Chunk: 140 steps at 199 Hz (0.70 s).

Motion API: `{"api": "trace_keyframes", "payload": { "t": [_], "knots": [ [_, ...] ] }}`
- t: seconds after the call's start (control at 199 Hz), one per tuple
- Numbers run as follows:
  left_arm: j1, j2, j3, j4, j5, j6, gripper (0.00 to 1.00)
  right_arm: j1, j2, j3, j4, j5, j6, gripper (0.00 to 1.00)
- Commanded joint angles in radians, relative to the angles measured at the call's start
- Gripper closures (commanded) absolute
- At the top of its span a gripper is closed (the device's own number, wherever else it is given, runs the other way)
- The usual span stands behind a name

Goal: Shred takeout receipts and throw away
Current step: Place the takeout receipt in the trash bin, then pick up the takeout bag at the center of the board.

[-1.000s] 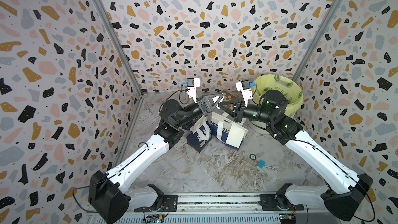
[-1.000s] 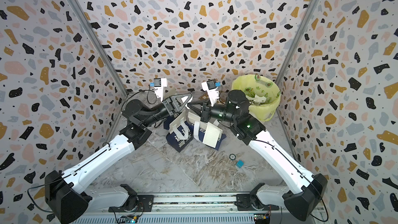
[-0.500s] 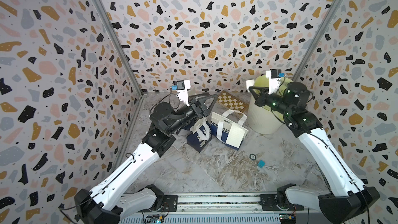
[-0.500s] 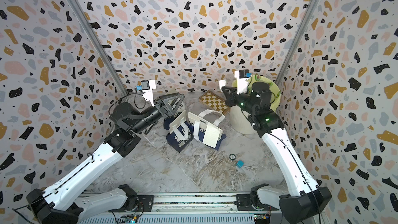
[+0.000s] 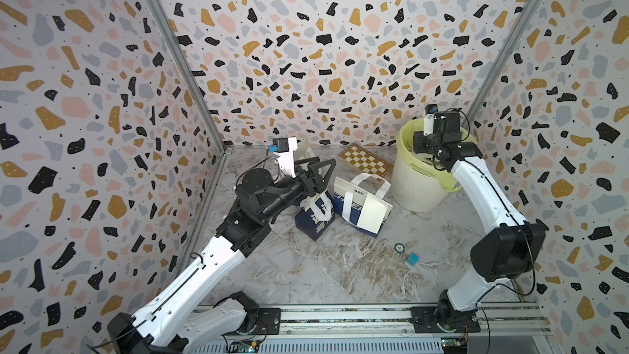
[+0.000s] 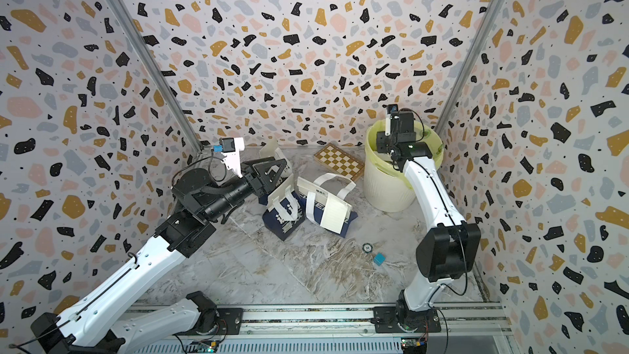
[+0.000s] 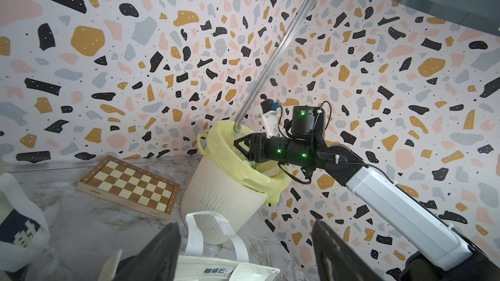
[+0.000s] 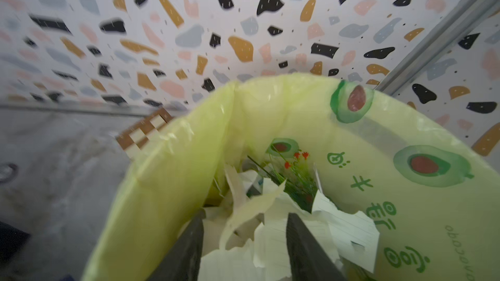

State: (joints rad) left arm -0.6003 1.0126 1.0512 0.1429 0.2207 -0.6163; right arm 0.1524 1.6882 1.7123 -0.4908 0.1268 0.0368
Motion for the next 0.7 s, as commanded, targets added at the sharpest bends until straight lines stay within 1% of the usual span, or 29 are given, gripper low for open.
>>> {"api": "trace_keyframes", "payload": {
  "t": [0.0,0.085,0.161,0.266,0.341,0.432,0.567,0.632,0.697],
  "knots": [
    [0.008,-0.028,-0.009,0.012,-0.020,0.031,0.23,-0.001,-0.041,0.060,-0.086,0.053,-0.011,0.41],
    [0.011,-0.030,-0.010,0.004,-0.017,0.039,0.23,-0.001,-0.051,0.074,-0.089,0.063,-0.014,0.37],
    [0.013,-0.028,-0.011,0.001,-0.014,0.039,0.23,-0.001,-0.070,0.073,-0.092,0.063,-0.014,0.35],
    [0.014,-0.020,-0.010,0.000,-0.001,0.039,0.23,-0.001,-0.108,0.050,-0.092,0.059,-0.012,0.35],
    [0.014,-0.014,-0.008,0.001,0.003,0.037,0.23,0.000,-0.141,0.033,-0.088,0.043,-0.014,0.39],
    [0.014,-0.007,-0.005,0.002,0.011,0.038,0.23,-0.001,-0.179,0.018,-0.076,0.016,-0.014,0.52],
    [0.014,0.006,-0.002,0.001,0.022,0.052,0.24,-0.004,-0.235,-0.016,-0.059,-0.019,-0.009,0.63],
    [0.013,0.010,0.000,-0.008,0.023,0.067,0.25,-0.014,-0.266,-0.046,-0.046,-0.063,-0.009,0.82],
    [0.014,0.013,0.000,-0.021,0.026,0.090,0.25,-0.023,-0.301,-0.075,-0.030,-0.110,-0.004,0.94]
  ]
}}
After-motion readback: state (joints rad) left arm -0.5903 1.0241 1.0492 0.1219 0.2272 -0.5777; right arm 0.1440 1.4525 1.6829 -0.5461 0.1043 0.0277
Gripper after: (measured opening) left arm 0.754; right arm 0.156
